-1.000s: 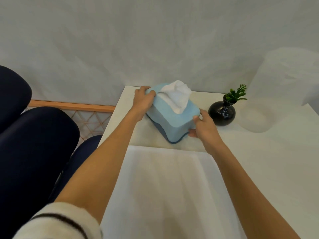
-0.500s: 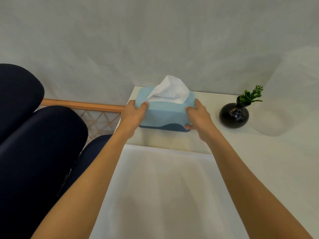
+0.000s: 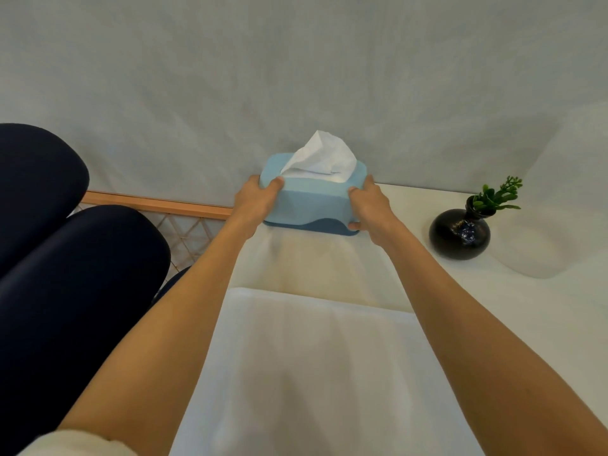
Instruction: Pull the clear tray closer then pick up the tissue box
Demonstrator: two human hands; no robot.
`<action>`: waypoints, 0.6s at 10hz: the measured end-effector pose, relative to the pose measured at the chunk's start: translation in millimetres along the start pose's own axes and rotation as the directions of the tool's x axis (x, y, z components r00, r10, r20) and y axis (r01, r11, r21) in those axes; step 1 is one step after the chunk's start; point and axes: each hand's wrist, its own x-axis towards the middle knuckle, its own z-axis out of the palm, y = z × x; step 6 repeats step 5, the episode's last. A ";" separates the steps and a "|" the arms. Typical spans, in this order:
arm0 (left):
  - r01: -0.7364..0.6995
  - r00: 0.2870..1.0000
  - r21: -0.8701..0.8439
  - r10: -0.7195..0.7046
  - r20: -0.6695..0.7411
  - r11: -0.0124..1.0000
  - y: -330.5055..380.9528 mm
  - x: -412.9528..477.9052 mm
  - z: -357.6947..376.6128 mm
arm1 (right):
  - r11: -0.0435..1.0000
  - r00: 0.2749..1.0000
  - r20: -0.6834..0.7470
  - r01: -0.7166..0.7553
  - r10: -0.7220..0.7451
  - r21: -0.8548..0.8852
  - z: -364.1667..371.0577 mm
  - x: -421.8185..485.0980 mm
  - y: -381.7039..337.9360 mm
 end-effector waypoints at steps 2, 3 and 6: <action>-0.035 0.999 0.008 0.035 -0.008 0.999 -3.1 7.3 3.3 | 1.000 1.000 -0.009 0.004 -0.004 -0.012 1.8 7.9 -1.2; -0.041 0.999 0.003 0.041 -0.008 0.999 -4.1 4.4 5.4 | 0.999 1.000 -0.007 0.004 -0.004 -0.047 1.1 6.6 -2.4; -0.056 0.997 0.026 0.057 -0.045 0.998 4.3 -18.7 4.0 | 0.995 1.000 -0.012 -0.025 0.024 -0.100 -8.8 -10.7 -1.5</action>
